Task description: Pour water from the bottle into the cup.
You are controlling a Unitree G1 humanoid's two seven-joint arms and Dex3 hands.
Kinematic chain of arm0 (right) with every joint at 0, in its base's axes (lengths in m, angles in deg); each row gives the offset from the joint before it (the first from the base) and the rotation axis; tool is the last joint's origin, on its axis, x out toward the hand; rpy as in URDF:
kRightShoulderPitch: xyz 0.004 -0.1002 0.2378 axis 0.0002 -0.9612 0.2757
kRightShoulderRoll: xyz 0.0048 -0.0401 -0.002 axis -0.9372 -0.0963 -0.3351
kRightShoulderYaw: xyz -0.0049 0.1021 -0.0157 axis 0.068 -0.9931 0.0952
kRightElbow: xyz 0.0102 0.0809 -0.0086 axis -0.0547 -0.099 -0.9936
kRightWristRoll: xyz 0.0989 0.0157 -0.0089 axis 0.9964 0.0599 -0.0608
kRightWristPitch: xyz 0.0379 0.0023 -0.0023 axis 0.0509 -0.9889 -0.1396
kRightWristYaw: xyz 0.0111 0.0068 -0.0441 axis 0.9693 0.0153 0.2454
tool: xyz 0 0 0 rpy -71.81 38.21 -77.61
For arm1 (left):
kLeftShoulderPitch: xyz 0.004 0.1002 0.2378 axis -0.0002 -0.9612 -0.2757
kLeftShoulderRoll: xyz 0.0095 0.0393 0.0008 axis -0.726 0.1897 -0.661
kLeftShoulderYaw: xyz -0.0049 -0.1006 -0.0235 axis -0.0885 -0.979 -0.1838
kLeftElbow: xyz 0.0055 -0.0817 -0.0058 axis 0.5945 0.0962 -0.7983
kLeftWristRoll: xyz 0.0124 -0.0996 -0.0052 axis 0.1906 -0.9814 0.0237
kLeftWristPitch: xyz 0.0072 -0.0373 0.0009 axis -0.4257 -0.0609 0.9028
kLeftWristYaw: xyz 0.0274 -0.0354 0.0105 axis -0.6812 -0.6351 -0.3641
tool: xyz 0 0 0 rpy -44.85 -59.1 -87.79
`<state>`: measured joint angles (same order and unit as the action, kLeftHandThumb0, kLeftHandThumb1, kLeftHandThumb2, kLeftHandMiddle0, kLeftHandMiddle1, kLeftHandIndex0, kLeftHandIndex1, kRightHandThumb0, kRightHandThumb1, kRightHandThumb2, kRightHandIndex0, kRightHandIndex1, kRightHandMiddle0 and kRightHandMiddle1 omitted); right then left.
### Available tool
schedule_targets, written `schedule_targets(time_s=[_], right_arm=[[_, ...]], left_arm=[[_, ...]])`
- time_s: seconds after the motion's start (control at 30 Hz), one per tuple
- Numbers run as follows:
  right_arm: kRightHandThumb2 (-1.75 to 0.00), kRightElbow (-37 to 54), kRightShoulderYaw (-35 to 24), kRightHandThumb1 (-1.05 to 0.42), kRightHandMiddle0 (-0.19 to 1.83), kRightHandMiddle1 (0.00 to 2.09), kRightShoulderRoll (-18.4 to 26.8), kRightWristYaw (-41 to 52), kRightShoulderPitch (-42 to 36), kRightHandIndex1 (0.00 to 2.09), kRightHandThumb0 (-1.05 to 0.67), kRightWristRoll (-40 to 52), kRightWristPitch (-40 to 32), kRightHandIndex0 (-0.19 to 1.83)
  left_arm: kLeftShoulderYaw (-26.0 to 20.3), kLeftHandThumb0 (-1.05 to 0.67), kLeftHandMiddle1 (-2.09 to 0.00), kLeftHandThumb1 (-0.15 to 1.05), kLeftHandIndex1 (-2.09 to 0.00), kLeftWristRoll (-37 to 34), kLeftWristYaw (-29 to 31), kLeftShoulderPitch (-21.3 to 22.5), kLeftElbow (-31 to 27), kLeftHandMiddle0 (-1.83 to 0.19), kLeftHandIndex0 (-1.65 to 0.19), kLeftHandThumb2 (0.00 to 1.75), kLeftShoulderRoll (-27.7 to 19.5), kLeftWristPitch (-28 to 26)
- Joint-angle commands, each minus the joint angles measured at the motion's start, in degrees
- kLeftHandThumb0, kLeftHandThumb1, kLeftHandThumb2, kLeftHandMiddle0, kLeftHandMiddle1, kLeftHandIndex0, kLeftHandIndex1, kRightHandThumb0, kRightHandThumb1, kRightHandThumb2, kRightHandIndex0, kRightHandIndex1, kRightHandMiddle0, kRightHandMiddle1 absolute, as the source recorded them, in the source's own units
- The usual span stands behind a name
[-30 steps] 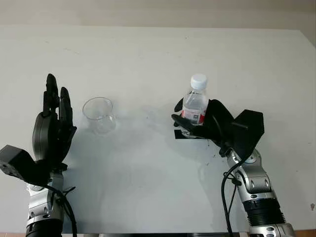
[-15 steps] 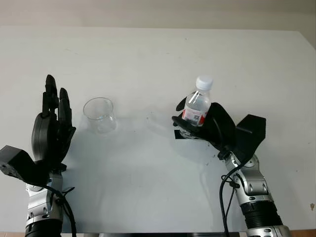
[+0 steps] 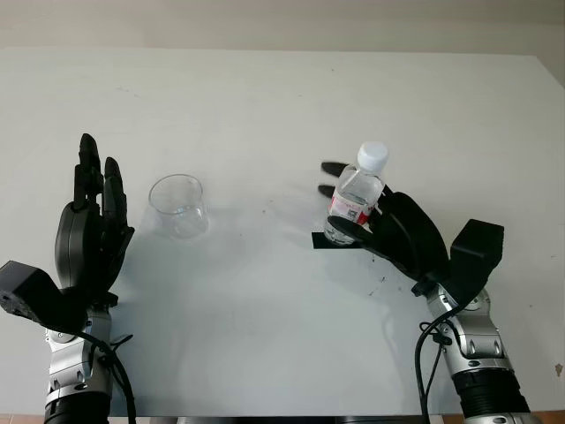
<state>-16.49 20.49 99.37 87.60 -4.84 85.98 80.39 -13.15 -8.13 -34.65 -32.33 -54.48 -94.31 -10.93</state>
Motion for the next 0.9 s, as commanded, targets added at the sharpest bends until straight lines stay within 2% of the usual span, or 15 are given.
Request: schedule_targets(time_s=[0.0,0.17,0.43,0.7,0.87], right_arm=[[-0.05,-0.8,-0.3,-0.95,-0.13,0.11,0.8,-0.3,-0.7,0.06,-0.63,-0.7,1.6,-0.07],[-0.05,-2.5,0.1,-0.94,-0.18,0.04,1.0,-1.8,-0.7,0.01,-0.74,-3.4,6.0,-0.18],[-0.06,-4.4,-0.9,-0.94,-0.19,0.0,-0.7,-6.0,-0.6,0.0,-0.85,-4.2,13.4,-0.19],[-0.05,2.0,-2.0,-0.94,-0.19,0.0,-1.5,-8.6,-2.9,0.0,-0.82,-2.9,18.2,-0.19],[-0.05,4.2,-2.6,-0.94,-0.19,0.0,-1.0,-7.9,-3.6,0.0,-0.82,-0.8,17.4,-0.19]], left_arm=[[0.0,-0.73,0.0,1.05,0.0,0.2,-0.1,-0.9,0.9,0.19,0.19,0.58,0.2,0.2],[-0.1,-0.73,0.0,1.05,0.0,-0.2,0.2,-1.0,0.9,0.19,0.19,0.58,0.3,0.3],[-0.1,-0.73,0.0,1.05,0.0,-0.2,0.3,-0.9,1.3,0.19,0.19,0.57,0.4,0.5],[0.1,-0.74,0.0,1.05,0.0,0.3,-0.8,-0.8,1.1,0.19,0.19,0.57,0.6,0.2],[0.2,-0.74,0.0,1.05,0.0,0.1,-0.4,-0.6,1.5,0.19,0.19,0.58,0.5,0.2]])
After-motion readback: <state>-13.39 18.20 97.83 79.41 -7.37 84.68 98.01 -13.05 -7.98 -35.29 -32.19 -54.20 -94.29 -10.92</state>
